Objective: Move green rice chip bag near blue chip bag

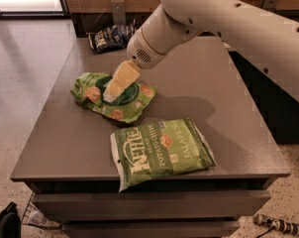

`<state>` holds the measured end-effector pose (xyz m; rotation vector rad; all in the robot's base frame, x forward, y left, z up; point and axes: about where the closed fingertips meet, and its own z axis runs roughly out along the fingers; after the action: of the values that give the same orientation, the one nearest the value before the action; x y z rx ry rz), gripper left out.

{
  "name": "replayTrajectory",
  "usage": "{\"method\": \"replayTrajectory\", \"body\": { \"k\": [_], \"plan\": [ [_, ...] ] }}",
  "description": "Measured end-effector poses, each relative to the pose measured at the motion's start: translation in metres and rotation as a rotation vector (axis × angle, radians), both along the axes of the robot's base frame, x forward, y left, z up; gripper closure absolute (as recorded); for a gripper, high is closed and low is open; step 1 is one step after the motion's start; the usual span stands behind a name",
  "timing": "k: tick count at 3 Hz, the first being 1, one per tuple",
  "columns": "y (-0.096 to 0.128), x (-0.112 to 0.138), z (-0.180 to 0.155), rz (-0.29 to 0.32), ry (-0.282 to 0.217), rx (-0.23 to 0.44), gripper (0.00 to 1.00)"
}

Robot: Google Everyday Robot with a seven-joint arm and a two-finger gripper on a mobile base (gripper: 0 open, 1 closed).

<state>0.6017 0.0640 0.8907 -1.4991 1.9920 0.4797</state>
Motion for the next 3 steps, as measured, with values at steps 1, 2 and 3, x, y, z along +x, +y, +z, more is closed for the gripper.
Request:
{"method": "replayTrajectory", "body": {
  "k": [1, 2, 3],
  "plan": [
    [0.012, 0.005, -0.034, -0.03, 0.068, -0.054, 0.0],
    [0.022, -0.001, -0.062, -0.061, 0.129, -0.08, 0.0],
    [0.023, -0.002, -0.064, -0.061, 0.134, -0.082, 0.26]
  ]
}}
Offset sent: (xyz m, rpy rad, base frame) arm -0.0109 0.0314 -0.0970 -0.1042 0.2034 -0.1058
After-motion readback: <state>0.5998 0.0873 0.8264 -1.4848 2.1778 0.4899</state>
